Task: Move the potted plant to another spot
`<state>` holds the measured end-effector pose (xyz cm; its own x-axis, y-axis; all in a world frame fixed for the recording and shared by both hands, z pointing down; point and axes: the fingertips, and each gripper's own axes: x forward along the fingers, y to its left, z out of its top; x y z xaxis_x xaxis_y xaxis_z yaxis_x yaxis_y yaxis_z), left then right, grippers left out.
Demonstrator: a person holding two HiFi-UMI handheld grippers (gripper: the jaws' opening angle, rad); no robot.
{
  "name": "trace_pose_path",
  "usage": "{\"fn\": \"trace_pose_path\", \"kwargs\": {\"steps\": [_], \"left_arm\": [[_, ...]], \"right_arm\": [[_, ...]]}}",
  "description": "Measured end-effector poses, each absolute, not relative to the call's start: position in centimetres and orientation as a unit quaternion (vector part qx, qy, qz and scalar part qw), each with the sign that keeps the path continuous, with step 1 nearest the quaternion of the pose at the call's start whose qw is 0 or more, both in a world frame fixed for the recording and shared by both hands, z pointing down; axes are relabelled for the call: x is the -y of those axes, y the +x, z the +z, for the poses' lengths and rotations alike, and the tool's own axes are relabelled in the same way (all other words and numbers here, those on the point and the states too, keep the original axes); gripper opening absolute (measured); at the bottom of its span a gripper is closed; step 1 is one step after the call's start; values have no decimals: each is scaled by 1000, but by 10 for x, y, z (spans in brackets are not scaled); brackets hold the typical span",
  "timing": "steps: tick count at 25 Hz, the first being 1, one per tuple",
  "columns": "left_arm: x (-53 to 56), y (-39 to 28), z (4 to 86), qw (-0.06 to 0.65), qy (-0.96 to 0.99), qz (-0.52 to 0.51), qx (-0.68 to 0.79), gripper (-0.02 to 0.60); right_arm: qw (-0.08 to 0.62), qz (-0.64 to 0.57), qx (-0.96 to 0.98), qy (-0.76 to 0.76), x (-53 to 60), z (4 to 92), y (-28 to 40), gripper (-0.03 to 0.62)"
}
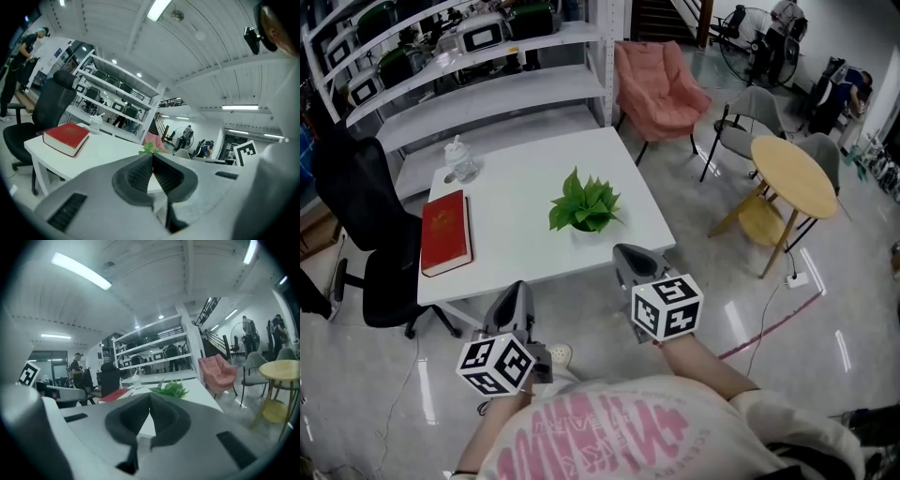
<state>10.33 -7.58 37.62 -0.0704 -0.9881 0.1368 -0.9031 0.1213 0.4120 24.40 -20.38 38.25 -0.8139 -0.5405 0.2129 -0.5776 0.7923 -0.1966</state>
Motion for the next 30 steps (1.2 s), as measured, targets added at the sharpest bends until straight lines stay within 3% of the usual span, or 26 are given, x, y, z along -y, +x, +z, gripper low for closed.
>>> {"fn": "trace_pose_path", "kwargs": {"steps": [30], "left_arm": [[82, 102, 405, 232, 641, -107, 724, 3]], "right_arm": [[125, 130, 925, 334, 221, 424, 269, 6]]}}
